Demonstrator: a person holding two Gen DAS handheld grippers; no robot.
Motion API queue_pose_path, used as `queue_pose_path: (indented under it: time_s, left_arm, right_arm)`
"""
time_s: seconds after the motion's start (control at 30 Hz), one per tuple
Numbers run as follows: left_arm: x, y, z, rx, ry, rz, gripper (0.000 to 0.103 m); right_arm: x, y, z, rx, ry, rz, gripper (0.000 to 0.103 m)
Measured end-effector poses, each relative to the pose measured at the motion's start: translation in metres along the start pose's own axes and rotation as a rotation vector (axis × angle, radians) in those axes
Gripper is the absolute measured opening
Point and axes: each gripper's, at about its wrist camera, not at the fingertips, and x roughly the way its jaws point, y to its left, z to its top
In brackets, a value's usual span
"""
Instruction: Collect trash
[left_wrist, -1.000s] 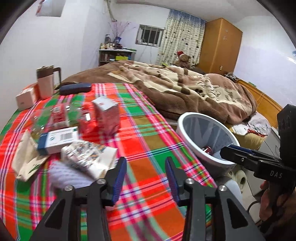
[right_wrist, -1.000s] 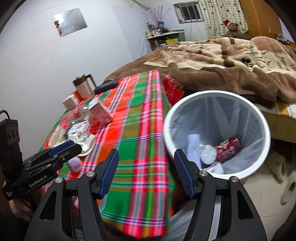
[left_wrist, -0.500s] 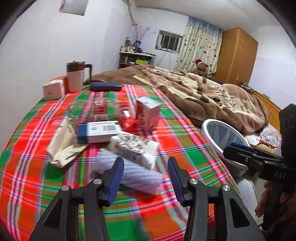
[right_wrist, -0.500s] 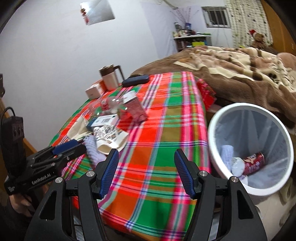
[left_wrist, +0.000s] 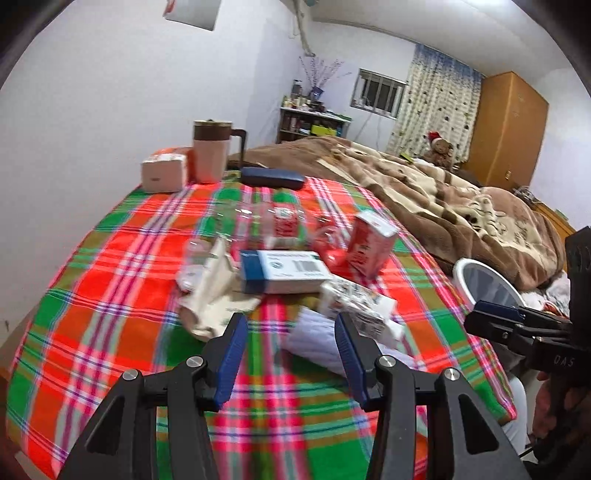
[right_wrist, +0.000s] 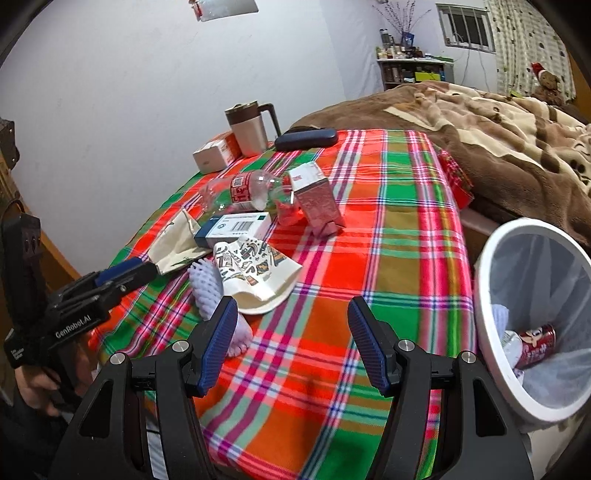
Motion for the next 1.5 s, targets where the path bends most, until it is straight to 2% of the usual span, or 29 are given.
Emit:
queue_pose_path:
  time_s: [0.27,0.53,0.77,0.87,0.93,1.03,1.5]
  left_arm:
    - [0.007,0.032,0.013,-0.023,-0.017,0.074,0.049]
    - [0.036,0.048,0.02,-0.037,0.014,0.088,0.049]
    - [0.057,0.055,0.017,-0.049,0.054,0.067,0.047]
    - [0.058,0.057,0.015,-0.046,0.052,0.079,0.042]
    - [0.058,0.058,0.015,-0.05,0.05,0.077,0.033]
    - [0.058,0.058,0.015,-0.042,0.05,0.087,0.024]
    - [0.04,0.052,0.011,-0.039,0.032,0.032,0.018]
  right_arm:
    - [0.018,0.013,0.011,-0.037,0.022,0.028,0.064]
    - [0.035,0.026,0.017,-0.07,0.05,0.061,0.063]
    - [0.053,0.039,0.016,-0.128,0.093,0.075,0.051]
    - [0.063,0.04,0.016,-0.136,0.116,0.074,0.042]
    - [0.068,0.042,0.015,-0.146,0.131,0.068,0.037]
    - [0.071,0.045,0.012,-0.16,0.139,0.058,0.024]
    - [0.044,0.039,0.011,-0.124,0.073,0.019,0.016]
